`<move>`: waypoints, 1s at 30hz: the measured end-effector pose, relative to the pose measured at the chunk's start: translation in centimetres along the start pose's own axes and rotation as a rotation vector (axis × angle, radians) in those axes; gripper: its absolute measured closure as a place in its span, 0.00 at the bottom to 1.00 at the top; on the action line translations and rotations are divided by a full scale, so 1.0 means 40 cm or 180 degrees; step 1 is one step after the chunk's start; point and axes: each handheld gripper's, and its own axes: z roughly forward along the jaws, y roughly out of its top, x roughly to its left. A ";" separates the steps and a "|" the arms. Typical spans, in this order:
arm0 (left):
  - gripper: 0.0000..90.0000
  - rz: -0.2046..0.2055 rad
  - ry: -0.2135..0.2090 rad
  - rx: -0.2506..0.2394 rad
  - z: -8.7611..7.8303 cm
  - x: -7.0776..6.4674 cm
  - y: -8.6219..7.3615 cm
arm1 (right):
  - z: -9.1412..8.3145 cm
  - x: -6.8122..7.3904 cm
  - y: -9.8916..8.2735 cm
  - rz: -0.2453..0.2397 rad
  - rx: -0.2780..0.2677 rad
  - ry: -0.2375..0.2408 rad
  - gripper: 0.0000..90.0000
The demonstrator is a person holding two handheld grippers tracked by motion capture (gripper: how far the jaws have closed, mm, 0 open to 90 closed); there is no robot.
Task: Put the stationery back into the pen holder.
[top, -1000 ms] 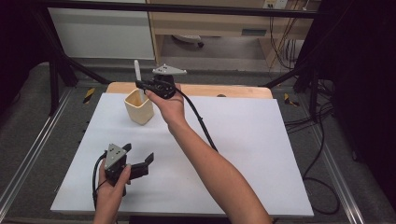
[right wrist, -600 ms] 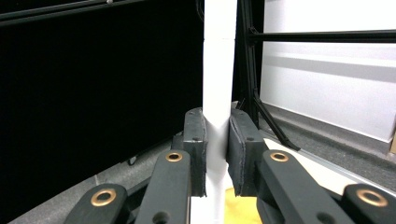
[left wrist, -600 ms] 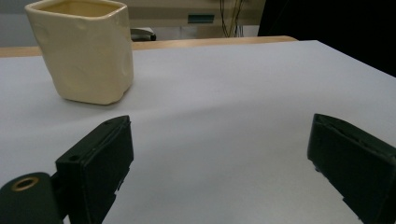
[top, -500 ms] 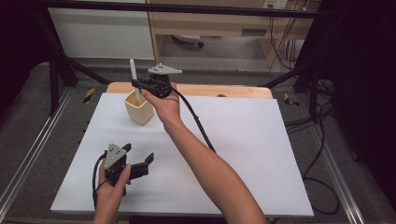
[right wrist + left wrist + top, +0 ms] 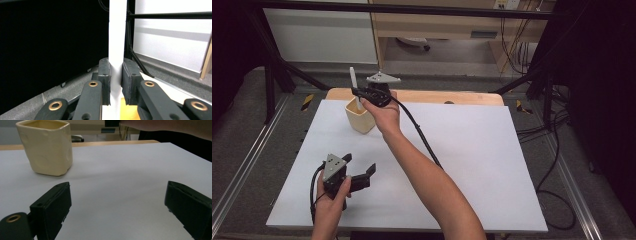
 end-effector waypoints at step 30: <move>0.09 0.0015 -0.0036 -0.0001 0.003 -0.005 0.000 | 0.051 0.002 -0.036 -0.0047 0.0202 -0.0038 0.87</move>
